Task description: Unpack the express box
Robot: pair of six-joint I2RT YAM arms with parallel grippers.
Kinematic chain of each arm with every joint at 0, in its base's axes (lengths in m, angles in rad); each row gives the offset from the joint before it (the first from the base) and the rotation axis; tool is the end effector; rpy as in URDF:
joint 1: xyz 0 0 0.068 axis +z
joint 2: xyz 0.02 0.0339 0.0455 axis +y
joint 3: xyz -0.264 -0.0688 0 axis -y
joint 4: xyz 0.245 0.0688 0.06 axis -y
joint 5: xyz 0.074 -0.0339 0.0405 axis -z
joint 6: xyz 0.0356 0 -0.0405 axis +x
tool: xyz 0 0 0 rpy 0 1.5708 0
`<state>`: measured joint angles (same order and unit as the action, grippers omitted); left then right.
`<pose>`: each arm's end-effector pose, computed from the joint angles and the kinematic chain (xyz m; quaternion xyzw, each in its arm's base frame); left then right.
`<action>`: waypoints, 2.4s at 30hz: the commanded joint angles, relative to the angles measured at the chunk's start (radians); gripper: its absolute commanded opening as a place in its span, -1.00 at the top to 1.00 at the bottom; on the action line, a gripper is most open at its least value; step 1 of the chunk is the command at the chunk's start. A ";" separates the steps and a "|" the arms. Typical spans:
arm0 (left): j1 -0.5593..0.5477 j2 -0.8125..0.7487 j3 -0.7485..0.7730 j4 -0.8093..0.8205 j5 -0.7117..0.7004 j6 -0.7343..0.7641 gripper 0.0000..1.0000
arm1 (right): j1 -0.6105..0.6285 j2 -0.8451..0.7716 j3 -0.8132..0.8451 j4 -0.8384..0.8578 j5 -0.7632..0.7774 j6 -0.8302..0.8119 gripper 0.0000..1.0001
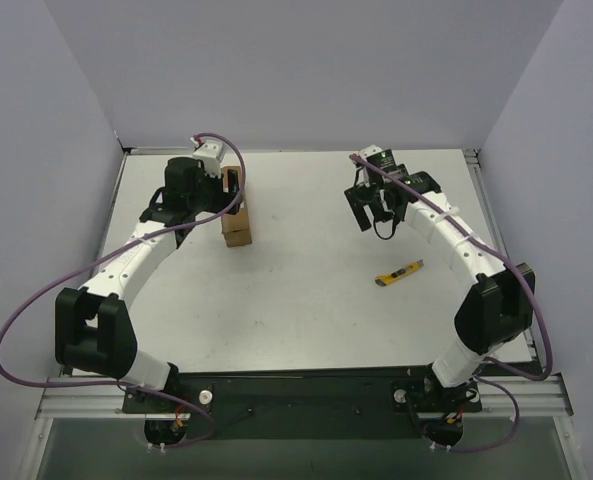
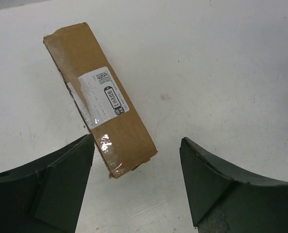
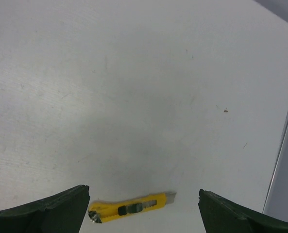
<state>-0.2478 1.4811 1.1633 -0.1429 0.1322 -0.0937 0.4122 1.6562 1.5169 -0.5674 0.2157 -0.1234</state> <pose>0.3340 -0.0893 0.3083 0.1000 0.8428 -0.1447 0.5086 0.3477 0.1437 0.3313 -0.1954 0.8826 -0.0368 0.4260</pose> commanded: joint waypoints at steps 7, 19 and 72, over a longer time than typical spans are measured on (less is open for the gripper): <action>0.001 -0.039 0.003 -0.009 -0.020 0.045 -0.61 | -0.341 0.011 -0.104 -0.209 -0.249 0.304 -0.69; -0.001 -0.050 0.029 -0.155 -0.048 0.127 -0.58 | -0.368 0.234 -0.110 -0.244 -0.457 0.421 -0.64; -0.022 -0.070 -0.040 -0.192 -0.105 0.229 -0.58 | -0.098 0.478 0.150 -0.236 -0.394 0.100 -0.34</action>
<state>-0.2714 1.4612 1.1431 -0.3748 0.0387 0.1051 0.3298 2.1517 1.6253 -0.7593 -0.1905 0.0463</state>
